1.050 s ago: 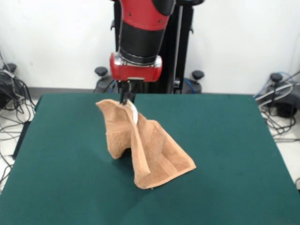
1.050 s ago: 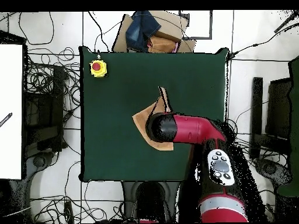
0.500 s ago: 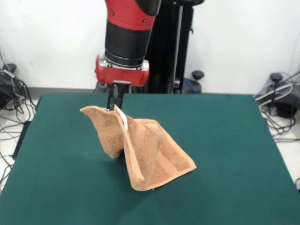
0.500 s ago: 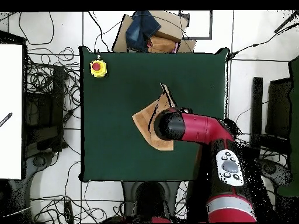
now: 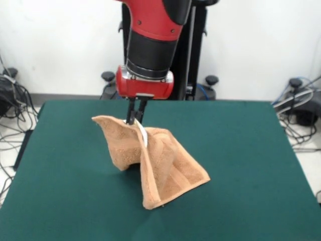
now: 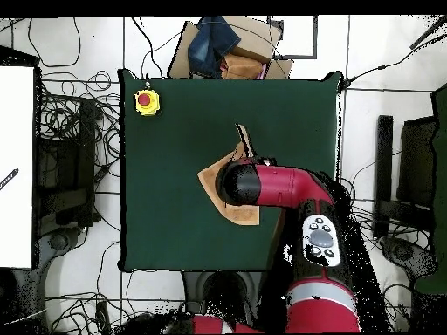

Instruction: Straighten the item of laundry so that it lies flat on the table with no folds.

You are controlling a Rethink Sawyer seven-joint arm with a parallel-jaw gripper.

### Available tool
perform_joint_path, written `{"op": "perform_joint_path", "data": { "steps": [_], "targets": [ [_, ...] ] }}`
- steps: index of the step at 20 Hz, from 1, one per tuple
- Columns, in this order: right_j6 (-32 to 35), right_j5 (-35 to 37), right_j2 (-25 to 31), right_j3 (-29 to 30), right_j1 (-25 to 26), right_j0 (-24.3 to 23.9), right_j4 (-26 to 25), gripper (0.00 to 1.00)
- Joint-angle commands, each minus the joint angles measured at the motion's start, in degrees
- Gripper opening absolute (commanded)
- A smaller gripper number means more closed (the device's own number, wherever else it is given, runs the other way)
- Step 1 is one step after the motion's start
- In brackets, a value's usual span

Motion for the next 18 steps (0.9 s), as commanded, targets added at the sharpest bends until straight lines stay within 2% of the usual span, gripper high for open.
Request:
{"op": "perform_joint_path", "data": {
  "steps": [1, 12, 18],
  "targets": [
    [10.44, 1.90, -0.86, -4.95, 3.94, 1.55, 1.08, 0.00],
    [2.82, 3.97, 2.29, -9.59, 3.55, -1.05, -1.36, 0.00],
    [4.75, 2.56, 2.05, -9.74, 4.01, -1.73, -0.76, 0.00]
  ]
}}
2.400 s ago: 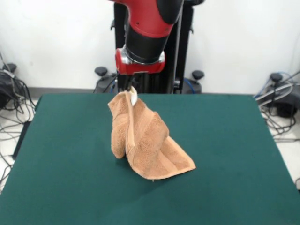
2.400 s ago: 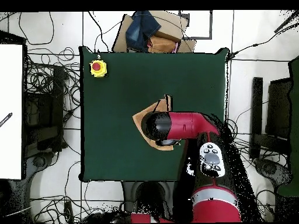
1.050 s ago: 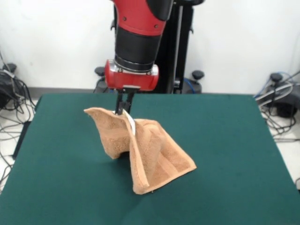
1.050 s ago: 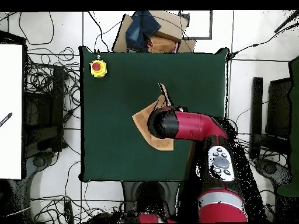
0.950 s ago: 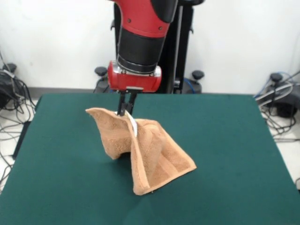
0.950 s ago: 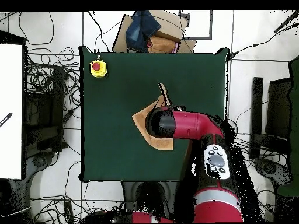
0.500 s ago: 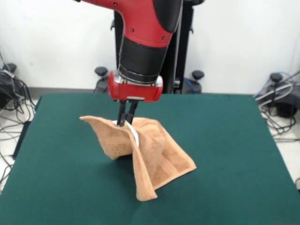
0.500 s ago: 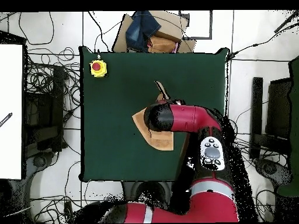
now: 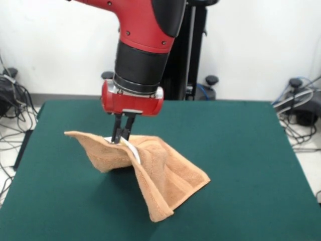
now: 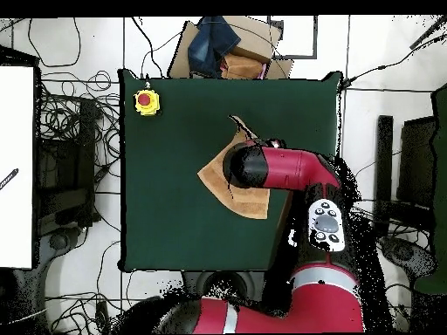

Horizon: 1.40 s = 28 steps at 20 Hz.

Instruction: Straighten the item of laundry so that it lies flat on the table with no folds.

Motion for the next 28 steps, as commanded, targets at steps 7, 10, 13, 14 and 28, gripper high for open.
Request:
{"op": "perform_joint_path", "data": {
  "steps": [7, 10, 13, 14, 28],
  "targets": [
    [8.37, -3.21, 0.77, -1.48, 3.43, -1.38, -1.17, 0.00],
    [11.22, -7.41, 0.98, 0.82, 2.75, -2.18, -0.20, 0.00],
    [12.76, -7.55, -0.75, 1.01, 3.32, -1.17, 0.39, 0.00],
    [13.30, -8.25, -0.98, 1.32, 3.43, -0.99, 0.63, 0.00],
    [14.13, -8.94, -1.46, 3.41, 3.85, -1.43, 2.14, 0.00]
  ]
}}
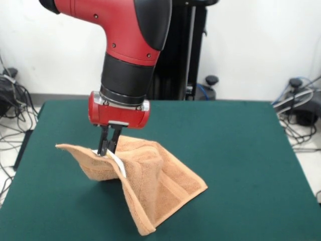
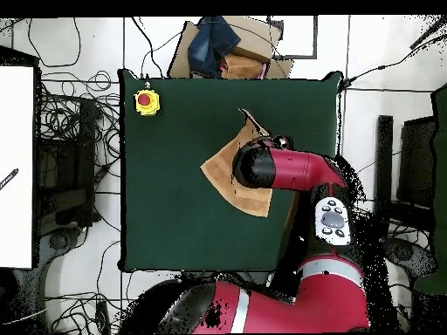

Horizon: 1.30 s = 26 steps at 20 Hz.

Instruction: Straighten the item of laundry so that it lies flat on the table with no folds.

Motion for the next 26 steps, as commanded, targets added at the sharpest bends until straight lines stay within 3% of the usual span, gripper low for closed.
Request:
{"op": "perform_joint_path", "data": {
  "steps": [1, 24, 25, 26],
  "targets": [
    [14.08, -2.92, -0.58, 4.84, 0.68, -0.27, 2.20, 0.00],
    [13.27, -1.75, -0.96, 3.82, 0.83, -0.48, 2.31, 0.00],
    [13.22, -1.84, -0.92, 3.86, 0.78, -0.54, 2.26, 1.00],
    [13.16, -1.78, -0.84, 3.89, 0.75, -0.61, 2.27, 1.00]
  ]
}}
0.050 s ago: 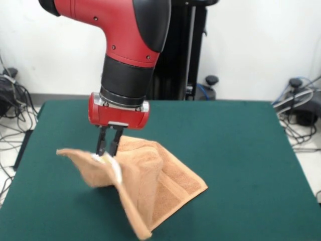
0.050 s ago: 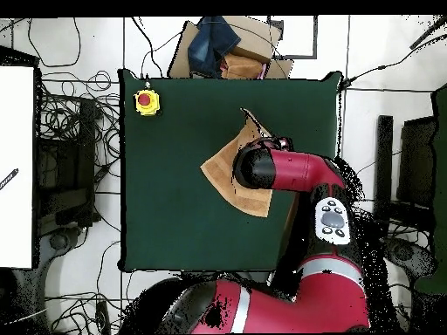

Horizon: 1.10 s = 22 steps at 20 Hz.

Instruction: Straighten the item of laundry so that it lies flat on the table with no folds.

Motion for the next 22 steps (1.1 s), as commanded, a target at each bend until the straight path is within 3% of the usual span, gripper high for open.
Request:
{"op": "perform_joint_path", "data": {
  "steps": [1, 10, 11, 22],
  "targets": [
    [13.11, -1.38, -0.62, 3.79, 0.38, -0.57, 2.15, 1.00],
    [12.92, -1.23, -0.17, 3.98, 0.31, -0.96, 2.26, 1.00],
    [12.98, -1.14, -0.21, 3.99, 0.32, -0.97, 2.30, 0.00],
    [13.89, -3.34, -0.18, 3.80, 1.59, -0.43, 2.21, 0.00]
  ]
}}
